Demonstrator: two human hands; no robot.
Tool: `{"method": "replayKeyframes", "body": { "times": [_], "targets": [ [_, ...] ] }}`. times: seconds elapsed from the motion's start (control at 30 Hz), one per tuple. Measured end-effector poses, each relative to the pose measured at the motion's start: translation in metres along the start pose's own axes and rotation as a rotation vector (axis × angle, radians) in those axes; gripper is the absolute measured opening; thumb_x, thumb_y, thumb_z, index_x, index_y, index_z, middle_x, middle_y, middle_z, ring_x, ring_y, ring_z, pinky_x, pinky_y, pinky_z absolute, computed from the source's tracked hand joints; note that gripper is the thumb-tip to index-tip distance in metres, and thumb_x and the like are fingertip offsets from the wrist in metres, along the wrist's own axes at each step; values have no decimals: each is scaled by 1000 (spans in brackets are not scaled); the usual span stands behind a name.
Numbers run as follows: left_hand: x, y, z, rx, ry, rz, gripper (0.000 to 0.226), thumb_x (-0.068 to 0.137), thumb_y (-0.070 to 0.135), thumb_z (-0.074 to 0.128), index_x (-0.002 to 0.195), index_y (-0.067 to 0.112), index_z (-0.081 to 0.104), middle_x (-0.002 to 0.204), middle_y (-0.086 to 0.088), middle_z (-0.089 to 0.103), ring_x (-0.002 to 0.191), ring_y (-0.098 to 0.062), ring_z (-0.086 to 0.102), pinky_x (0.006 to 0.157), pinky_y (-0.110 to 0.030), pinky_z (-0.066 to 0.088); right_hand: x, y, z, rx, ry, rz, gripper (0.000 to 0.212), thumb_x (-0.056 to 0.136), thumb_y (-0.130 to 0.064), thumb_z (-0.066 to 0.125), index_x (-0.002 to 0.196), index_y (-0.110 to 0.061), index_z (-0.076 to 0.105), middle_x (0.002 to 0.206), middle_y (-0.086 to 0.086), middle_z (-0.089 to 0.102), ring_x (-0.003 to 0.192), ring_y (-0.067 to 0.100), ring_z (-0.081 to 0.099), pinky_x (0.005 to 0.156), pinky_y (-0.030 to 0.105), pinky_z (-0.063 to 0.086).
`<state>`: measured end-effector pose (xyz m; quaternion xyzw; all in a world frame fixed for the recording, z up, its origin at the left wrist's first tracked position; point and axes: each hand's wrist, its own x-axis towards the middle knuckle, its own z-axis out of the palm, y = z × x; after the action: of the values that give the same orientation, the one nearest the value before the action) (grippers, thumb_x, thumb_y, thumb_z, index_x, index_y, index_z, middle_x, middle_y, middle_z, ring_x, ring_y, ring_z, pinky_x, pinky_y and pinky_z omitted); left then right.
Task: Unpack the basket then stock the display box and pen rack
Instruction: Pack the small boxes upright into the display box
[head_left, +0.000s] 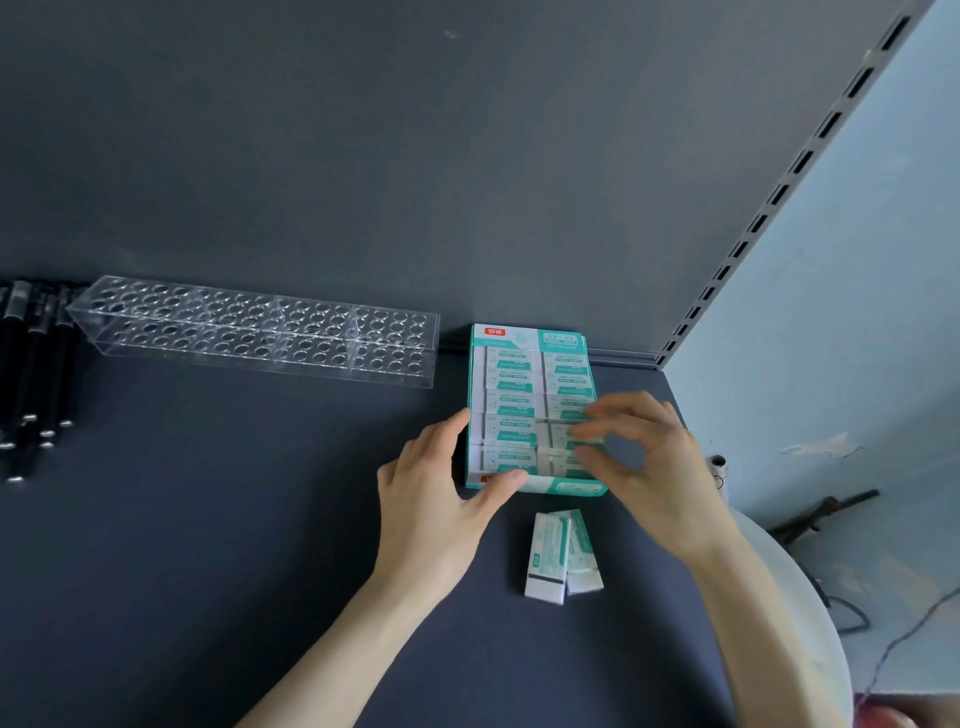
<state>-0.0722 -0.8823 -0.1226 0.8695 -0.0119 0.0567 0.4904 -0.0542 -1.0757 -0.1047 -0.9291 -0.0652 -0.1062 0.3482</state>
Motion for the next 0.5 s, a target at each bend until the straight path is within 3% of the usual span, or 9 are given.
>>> {"method": "replayKeyframes", "body": {
  "times": [0.13,0.3,0.4,0.5],
  "targets": [
    [0,0,0,20,15,2,61,77,39,74,132,26,51,121,11,60,115,-10,51,101,-42,37,6,-2,2,-40,0,18,15,81,-9,71,92,-18,75,100,-12,49,101,16,45,80,-4,26],
    [-2,3,-2,4,3,-13,58,77,36,75,129,25,52,121,12,56,115,-9,50,102,-42,38,-2,-5,2,-9,57,33,20,81,-11,70,100,-18,71,102,-13,48,103,16,46,81,-3,28],
    [-10,6,-5,-12,64,-11,46,75,36,76,113,24,53,107,18,47,108,-6,46,98,-41,40,-17,-10,1,94,164,53,19,82,-14,69,100,-20,69,98,-14,55,91,12,56,76,2,37],
    [-28,8,-4,1,105,62,32,72,41,71,93,25,54,95,18,49,92,-1,47,87,-39,43,-42,-13,3,141,242,68,11,81,-14,70,90,-21,69,80,-11,58,71,10,57,63,7,42]
  ]
}}
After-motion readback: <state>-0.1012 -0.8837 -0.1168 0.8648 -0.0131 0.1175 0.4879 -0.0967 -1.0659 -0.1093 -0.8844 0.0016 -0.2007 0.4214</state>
